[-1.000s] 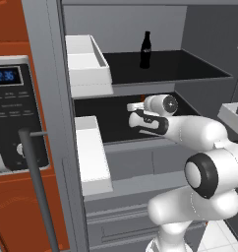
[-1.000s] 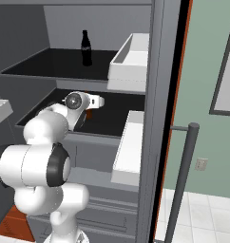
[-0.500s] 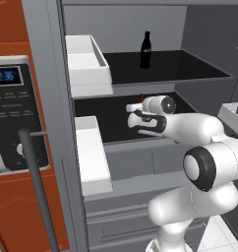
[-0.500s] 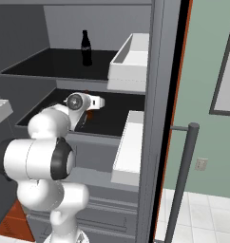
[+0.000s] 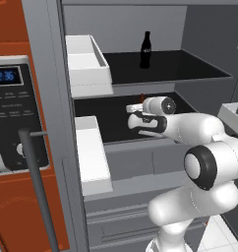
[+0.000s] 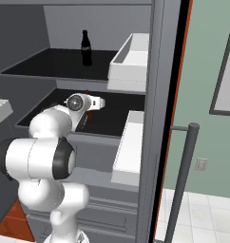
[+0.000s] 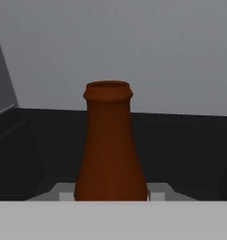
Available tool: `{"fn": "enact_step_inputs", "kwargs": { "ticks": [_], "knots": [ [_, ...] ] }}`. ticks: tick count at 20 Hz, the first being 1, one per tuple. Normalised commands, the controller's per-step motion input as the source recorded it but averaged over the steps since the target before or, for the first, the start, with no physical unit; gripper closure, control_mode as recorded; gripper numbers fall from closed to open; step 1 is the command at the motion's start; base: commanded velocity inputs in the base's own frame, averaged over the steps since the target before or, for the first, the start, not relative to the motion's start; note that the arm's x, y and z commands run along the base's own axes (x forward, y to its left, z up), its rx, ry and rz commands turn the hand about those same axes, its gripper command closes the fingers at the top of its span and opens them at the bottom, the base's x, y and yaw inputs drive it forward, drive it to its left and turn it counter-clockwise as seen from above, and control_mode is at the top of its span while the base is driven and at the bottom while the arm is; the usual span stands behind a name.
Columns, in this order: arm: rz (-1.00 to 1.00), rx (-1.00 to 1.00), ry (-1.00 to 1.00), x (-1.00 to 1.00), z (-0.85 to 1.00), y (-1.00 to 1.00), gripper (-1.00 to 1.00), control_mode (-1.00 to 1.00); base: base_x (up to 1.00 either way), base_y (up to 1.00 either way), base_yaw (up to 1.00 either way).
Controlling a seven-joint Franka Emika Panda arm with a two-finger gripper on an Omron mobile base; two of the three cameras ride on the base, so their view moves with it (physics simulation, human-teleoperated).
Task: Open the fridge, grab two sodas, and place both sodas inside the bowl with ice on the dining counter.
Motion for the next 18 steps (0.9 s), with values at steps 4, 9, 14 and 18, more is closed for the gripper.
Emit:
{"fn": "enact_step_inputs", "kwargs": {
  "ticks": [4, 9, 14, 18],
  "knots": [
    [0.0, 0.0, 0.0, 0.0, 0.0, 0.0, 1.0, -1.0, 0.0, 0.0, 0.0],
    [0.0, 0.0, 0.0, -0.05, 0.0, 0.0, 1.0, -1.0, 0.0, 0.0, 0.0],
    [0.0, 0.03, -0.09, -0.26, 0.0, -0.11, 1.0, -1.0, 0.0, 0.0, 0.0],
    [0.0, 0.02, -0.15, -0.6, 0.18, -0.04, 1.0, -1.0, 0.0, 0.0, 0.0]
  ]
}}
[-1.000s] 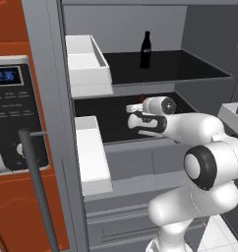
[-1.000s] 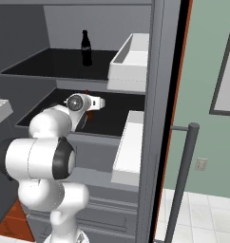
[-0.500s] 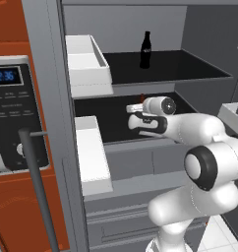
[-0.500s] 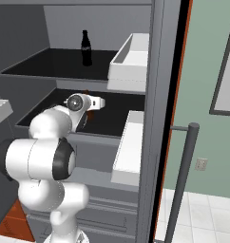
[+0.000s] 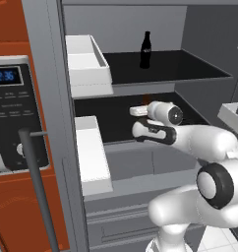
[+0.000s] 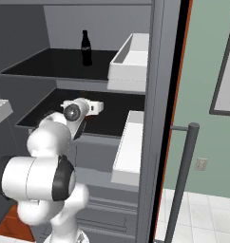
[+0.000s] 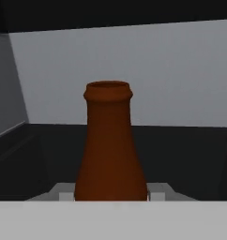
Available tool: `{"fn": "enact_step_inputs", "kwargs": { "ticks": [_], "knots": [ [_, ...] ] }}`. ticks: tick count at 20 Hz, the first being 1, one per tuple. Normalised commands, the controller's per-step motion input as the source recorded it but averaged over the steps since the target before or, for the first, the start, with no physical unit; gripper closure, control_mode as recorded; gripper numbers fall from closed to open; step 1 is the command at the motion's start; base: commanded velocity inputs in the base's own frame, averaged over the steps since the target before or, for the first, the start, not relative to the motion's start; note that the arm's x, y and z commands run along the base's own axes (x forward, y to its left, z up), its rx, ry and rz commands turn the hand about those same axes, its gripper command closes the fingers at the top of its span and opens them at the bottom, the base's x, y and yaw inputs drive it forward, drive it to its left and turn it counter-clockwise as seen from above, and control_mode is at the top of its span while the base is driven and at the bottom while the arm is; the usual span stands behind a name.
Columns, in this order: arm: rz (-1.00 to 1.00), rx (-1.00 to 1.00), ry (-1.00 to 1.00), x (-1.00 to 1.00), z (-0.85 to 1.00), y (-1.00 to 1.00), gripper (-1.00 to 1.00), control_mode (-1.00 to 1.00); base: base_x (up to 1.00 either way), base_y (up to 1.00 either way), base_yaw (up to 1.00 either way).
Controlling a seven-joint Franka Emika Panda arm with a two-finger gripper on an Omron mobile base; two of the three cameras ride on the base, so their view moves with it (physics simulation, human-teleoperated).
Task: Open the fridge, grab two sodas, and place both sodas inside the bowl with ice on the dining counter.
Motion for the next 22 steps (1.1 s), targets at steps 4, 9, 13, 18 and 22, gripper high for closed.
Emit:
{"fn": "enact_step_inputs", "kwargs": {
  "ticks": [4, 9, 13, 18, 22],
  "knots": [
    [0.0, -0.06, -0.07, -0.73, 0.78, 0.06, 1.0, -1.0, 0.0, 0.0, 0.0],
    [0.0, -0.12, 0.01, -0.71, 0.89, 0.0, 1.0, -1.0, 0.0, 0.0, 0.0],
    [-0.04, -0.14, 0.14, -0.54, 0.59, -0.18, 1.0, -1.0, 0.0, 0.0, 0.0],
    [-0.02, -0.2, 0.3, -0.57, 0.23, -0.17, 1.0, -1.0, 0.0, 0.0, 0.0],
    [0.0, -0.2, 0.26, -0.69, 0.23, -0.09, 1.0, -1.0, 0.0, 0.0, 0.0]
  ]
}}
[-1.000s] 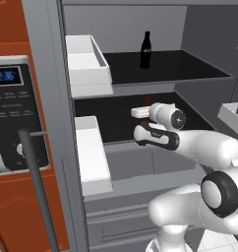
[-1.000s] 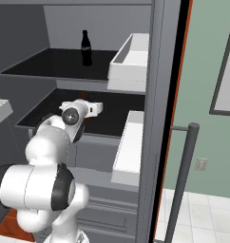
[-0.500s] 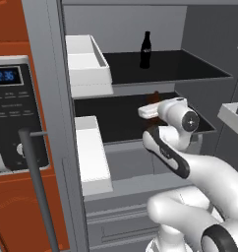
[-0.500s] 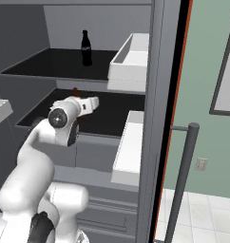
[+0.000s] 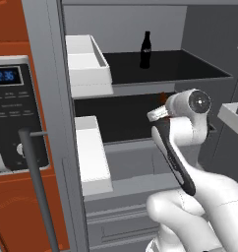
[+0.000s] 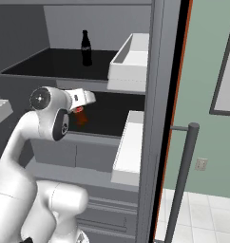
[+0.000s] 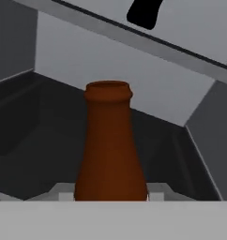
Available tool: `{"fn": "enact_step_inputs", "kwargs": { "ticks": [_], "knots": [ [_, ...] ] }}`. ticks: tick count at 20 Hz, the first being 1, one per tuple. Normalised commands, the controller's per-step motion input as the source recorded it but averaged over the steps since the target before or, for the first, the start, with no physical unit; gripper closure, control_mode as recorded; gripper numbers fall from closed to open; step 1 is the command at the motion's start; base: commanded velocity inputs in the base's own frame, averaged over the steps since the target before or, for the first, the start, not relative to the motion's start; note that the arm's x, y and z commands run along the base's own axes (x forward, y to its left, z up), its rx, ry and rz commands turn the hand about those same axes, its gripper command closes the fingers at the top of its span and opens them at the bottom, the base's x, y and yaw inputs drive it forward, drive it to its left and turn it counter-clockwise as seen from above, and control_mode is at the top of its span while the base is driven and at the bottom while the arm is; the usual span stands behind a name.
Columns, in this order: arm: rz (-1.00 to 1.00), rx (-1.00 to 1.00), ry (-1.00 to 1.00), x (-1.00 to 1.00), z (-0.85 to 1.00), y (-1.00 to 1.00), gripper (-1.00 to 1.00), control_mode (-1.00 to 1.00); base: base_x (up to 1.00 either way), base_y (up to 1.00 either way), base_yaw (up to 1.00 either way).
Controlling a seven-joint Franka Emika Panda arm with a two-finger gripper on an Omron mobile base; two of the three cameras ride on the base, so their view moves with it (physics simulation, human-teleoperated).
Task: Open the fridge, grab two sodas, and place both sodas inside the bowl with ice on the dining counter.
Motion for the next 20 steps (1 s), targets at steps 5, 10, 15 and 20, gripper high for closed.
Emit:
{"fn": "enact_step_inputs", "kwargs": {
  "ticks": [5, 10, 15, 20],
  "knots": [
    [0.0, -0.07, 0.15, -0.93, 0.36, -0.03, 1.0, -1.0, 0.0, 0.0, 0.0],
    [0.0, 0.0, 0.09, -1.0, 0.23, -0.09, 1.0, -1.0, 0.0, 0.0, 0.0],
    [0.0, 0.0, 0.01, -0.98, 0.03, -0.07, 1.0, -1.0, 0.0, 0.0, 0.0],
    [0.0, -0.03, 0.0, -0.68, -0.14, 0.03, 1.0, -1.0, 0.0, 0.0, 0.0]
  ]
}}
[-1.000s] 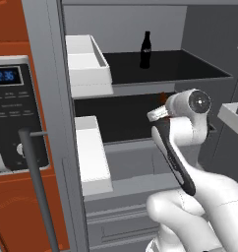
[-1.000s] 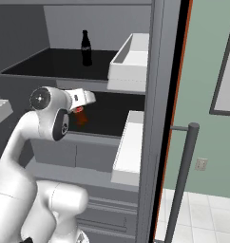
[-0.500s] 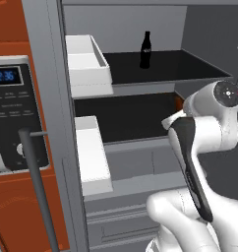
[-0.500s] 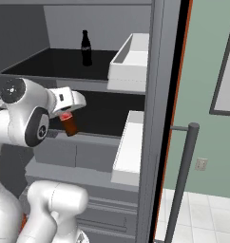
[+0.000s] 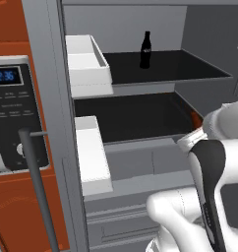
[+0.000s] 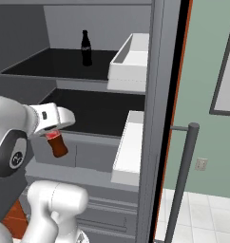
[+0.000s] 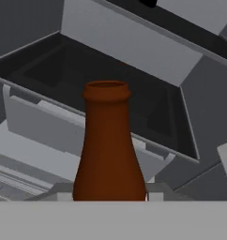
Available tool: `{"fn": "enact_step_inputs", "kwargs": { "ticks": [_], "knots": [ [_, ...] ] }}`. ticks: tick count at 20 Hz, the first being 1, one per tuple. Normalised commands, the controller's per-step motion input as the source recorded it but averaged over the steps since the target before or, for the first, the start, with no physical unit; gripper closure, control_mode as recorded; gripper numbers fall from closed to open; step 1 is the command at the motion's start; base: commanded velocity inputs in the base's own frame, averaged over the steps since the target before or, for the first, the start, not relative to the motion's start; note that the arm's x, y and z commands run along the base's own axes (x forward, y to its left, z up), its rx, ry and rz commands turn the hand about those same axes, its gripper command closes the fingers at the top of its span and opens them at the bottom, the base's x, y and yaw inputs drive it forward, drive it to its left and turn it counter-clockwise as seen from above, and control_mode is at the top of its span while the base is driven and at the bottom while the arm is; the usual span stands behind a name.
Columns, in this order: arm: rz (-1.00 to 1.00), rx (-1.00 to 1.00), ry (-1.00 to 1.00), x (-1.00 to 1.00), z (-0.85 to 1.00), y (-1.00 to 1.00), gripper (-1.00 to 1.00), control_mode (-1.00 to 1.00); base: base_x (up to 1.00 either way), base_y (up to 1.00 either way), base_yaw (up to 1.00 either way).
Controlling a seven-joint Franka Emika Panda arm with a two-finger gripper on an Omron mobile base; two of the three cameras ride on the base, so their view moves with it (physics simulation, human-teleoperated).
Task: Open the fridge, grab two sodas, and place both sodas inside the bowl with ice on the dining counter.
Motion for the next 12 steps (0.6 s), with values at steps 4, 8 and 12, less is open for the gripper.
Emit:
{"fn": "enact_step_inputs", "kwargs": {
  "ticks": [4, 8, 12],
  "knots": [
    [0.0, -0.07, 0.03, -0.12, -0.12, 0.02, 1.0, -1.0, 0.0, 0.0, 0.0],
    [0.0, -0.06, 0.0, -0.06, -0.07, 0.02, 1.0, -1.0, 0.0, 0.0, 0.0],
    [0.0, 0.0, -0.08, -0.77, -0.17, -0.04, 1.0, -1.0, 0.0, 0.0, 0.0]
  ]
}}
